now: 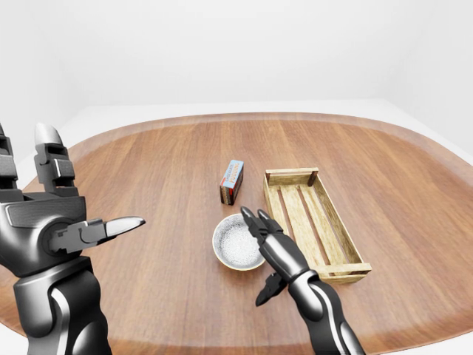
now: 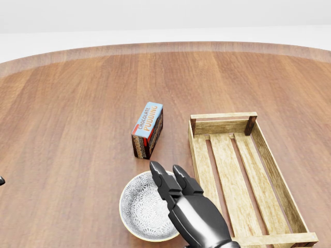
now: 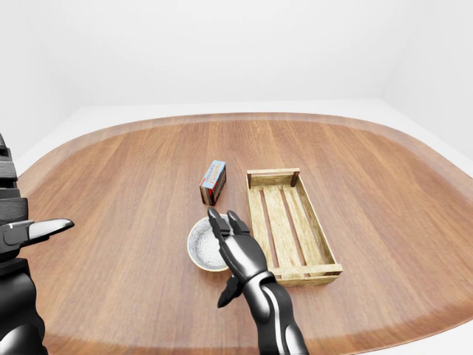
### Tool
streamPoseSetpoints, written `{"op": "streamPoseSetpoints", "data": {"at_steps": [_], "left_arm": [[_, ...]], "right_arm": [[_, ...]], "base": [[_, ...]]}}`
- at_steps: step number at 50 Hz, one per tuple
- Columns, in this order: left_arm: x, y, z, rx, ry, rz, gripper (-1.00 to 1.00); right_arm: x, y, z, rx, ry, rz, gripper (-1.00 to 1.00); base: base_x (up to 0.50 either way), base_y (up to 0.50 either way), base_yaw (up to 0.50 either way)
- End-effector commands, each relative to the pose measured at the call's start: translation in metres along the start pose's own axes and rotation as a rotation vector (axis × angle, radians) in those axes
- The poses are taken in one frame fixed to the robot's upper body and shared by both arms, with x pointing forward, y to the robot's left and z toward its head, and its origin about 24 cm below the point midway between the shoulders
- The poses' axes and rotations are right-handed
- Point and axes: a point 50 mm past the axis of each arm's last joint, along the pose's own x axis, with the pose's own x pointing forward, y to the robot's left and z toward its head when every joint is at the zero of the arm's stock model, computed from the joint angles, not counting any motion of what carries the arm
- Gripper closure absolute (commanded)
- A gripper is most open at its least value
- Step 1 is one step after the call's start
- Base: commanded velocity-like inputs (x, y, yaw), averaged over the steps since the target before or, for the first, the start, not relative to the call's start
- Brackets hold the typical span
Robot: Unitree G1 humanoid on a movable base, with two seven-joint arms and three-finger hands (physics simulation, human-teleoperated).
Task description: Pick up the bowl on the left and put it in the tray.
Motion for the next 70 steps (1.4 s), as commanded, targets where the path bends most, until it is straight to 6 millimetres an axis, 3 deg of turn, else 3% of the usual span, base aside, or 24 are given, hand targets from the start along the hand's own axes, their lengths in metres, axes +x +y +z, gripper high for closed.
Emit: {"op": "streamPoseSetpoints", "data": {"at_steps": [1,23,70], "left_arm": [[0.0,0.0,0.0,0.0,0.001,0.001,-1.0],[0.0,0.0,-0.001,0.001,0.004,0.0,-1.0],[0.001,0.001,-0.002,0.003,0.008,0.003,-1.0]], "right_arm": [[0.008,0.005,-0.013,0.032,0.048,0.025,-1.0],[0.026,0.016,-0.026,0.04,0.099,0.088,-1.0],[0.038,0.049,-0.038,0.038,0.166,0.202,-1.0]], "base": [[0.0,0.0,0.0],[0.0,0.0,0.0],[0.0,0.0,0.0]]}}
